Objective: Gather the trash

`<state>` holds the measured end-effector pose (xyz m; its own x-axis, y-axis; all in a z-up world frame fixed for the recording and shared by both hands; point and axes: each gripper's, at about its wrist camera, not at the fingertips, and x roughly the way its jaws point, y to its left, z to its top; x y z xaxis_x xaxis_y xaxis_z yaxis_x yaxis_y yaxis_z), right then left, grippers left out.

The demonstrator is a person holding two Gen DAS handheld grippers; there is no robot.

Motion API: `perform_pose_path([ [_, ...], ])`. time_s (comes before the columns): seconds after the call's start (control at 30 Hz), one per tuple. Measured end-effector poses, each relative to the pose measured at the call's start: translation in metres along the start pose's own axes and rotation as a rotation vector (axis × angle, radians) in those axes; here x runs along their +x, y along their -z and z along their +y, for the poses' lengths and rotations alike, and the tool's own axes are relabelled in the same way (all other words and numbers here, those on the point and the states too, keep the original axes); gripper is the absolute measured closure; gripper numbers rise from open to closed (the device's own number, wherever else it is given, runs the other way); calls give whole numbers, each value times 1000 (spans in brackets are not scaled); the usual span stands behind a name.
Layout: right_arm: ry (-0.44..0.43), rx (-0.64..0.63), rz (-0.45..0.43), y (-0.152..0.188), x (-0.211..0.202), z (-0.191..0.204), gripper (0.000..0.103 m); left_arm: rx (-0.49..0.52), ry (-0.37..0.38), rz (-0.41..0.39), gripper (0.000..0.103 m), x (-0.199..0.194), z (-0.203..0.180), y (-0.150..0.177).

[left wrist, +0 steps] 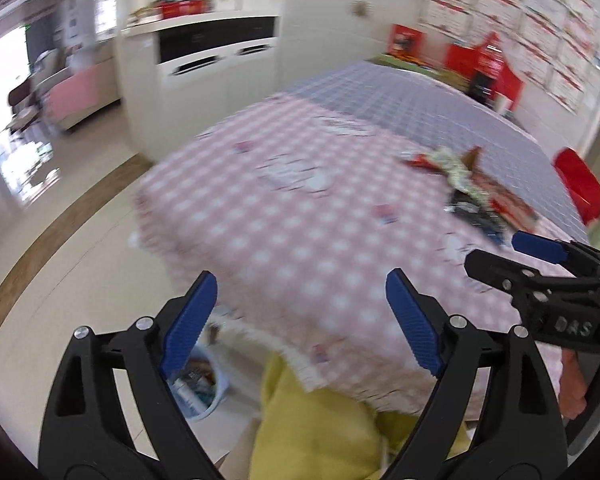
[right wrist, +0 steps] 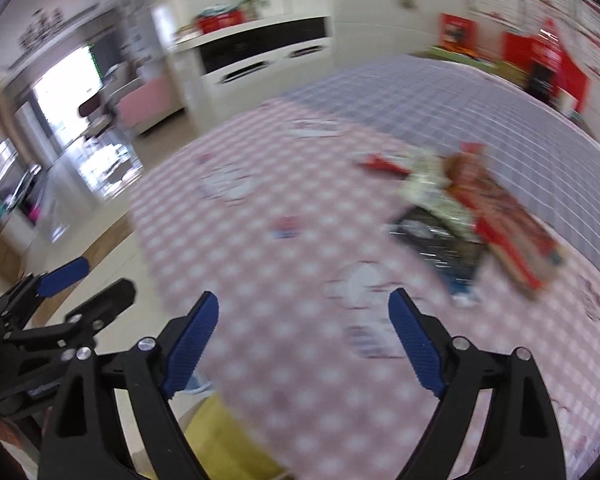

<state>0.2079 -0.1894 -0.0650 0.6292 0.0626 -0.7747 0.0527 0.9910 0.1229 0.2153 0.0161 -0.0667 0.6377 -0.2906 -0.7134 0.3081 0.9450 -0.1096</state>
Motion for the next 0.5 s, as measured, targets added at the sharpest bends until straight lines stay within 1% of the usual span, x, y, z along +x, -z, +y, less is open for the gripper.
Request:
perform_pose_path([
  [0.1,48,79,6,0,2,-34,17,46,34,-1,18,13,-23,-12],
  [0.17,68,134,5,-1,6,-55,17,75,80,-5,16,23,-37,-18],
  [0.27,96,204,26,-2,17,-79,17,88,85,39,16,45,-52,-24],
  [0.3,102,215,29,-2,22,-83,17,91,99,47,16,51,-55,-26],
  [0.4,129,252,45,-7,34,-96,17,91,105,66,16,65,-59,-30],
  [0.5,118,284,60,-14,49,-103,17,84,107,80,16,77,-59,-36],
])
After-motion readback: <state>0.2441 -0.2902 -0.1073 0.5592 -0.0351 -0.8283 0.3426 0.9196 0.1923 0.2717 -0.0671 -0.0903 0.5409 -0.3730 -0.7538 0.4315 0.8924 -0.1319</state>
